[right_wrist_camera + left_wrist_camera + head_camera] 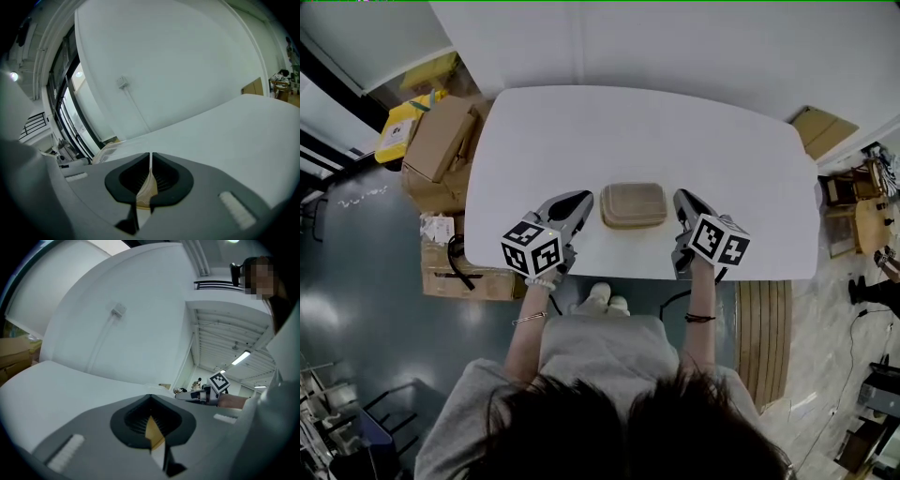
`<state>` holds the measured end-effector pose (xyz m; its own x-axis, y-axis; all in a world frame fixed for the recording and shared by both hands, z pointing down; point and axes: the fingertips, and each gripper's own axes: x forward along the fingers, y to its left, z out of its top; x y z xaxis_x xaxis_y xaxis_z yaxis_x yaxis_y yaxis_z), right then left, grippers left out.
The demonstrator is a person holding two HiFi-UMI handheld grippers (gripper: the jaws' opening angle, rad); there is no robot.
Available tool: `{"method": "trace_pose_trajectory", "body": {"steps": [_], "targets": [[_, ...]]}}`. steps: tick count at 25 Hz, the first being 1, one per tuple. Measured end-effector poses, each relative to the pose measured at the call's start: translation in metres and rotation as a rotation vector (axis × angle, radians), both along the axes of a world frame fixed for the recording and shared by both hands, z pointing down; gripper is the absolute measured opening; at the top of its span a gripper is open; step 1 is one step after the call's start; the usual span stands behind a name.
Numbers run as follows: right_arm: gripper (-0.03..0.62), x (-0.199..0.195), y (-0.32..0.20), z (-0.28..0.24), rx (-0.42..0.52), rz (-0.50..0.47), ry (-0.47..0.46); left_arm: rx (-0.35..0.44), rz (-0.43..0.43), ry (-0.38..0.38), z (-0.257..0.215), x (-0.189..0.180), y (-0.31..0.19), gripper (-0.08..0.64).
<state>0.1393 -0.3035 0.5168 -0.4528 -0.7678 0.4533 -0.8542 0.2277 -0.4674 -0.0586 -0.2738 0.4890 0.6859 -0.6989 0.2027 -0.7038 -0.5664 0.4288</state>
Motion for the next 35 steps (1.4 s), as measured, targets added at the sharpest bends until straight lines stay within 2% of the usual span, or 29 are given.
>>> {"method": "trace_pose_trajectory", "body": {"steps": [14,35], "targets": [[0.031,0.007,0.012,-0.046,0.108,-0.001,-0.035,0.11,0.049,0.01,-0.052,0.008,0.019,-0.006],[0.031,0.006,0.029,-0.108,0.254,-0.07,-0.094,0.248,0.01,-0.009,-0.114,-0.002,0.036,-0.006]]}}
